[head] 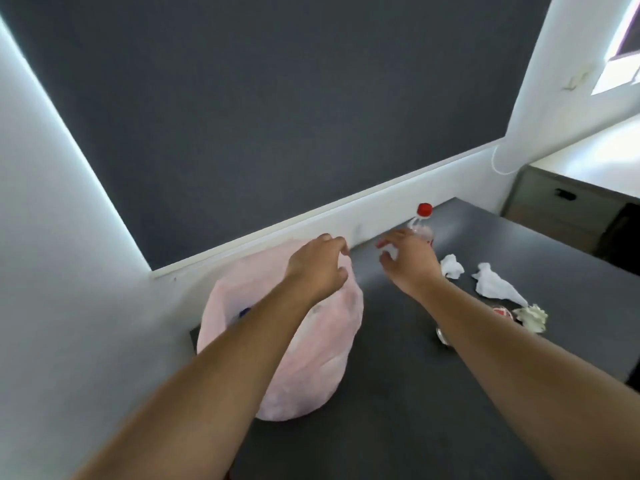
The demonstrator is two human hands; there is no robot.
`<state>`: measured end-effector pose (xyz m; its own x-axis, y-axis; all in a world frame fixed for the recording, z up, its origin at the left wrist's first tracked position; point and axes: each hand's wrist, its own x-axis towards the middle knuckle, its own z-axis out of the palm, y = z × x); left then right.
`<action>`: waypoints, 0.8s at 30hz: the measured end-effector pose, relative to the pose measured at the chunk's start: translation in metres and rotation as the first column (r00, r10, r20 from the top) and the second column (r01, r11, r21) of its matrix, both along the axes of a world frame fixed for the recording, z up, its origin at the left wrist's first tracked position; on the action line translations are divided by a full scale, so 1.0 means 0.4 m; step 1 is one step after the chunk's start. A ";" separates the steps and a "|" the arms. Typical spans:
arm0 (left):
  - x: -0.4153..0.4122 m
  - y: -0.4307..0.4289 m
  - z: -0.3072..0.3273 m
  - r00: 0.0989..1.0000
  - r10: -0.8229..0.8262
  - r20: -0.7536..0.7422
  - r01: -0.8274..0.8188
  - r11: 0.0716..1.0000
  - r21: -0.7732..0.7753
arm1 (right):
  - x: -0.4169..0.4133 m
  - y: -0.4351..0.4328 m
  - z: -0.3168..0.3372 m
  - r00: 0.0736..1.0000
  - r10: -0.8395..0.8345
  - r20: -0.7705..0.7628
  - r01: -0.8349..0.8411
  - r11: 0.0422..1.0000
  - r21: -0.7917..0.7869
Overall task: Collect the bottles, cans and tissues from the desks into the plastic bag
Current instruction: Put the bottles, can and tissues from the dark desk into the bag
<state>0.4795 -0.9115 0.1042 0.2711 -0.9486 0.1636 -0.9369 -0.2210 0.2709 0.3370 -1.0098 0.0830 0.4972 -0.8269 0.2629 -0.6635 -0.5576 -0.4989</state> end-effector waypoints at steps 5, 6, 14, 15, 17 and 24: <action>-0.216 -0.179 -0.082 0.973 -0.224 -0.059 0.227 0.971 0.069 | -0.264 -0.130 -0.072 0.946 -0.325 0.000 0.325 0.945 0.046; -0.258 -0.210 -0.112 0.962 -0.262 -0.074 0.269 0.958 0.101 | -0.318 -0.150 -0.095 0.924 -0.382 -0.001 0.381 0.922 0.070; -0.457 -0.356 -0.373 0.925 -0.355 -0.136 0.380 0.845 0.377 | -0.560 -0.232 -0.314 0.805 -0.551 -0.219 0.592 0.764 0.256; -0.467 -0.367 -0.396 0.927 -0.353 -0.126 0.374 0.842 0.389 | -0.571 -0.237 -0.343 0.803 -0.534 -0.264 0.594 0.751 0.289; -0.484 -0.382 -0.439 0.932 -0.345 -0.114 0.361 0.840 0.404 | -0.583 -0.244 -0.395 0.802 -0.490 -0.342 0.594 0.719 0.361; -0.467 -0.373 -0.489 0.951 -0.290 -0.108 0.308 0.853 0.421 | -0.555 -0.257 -0.475 0.797 -0.411 -0.442 0.578 0.733 0.359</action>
<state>0.2927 -1.0609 -0.0914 -0.0388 -0.9588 -0.2813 -0.9672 -0.0347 0.2518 0.1150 -1.1128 -0.1071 -0.0351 -0.9531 -0.3006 -0.9389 0.1345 -0.3168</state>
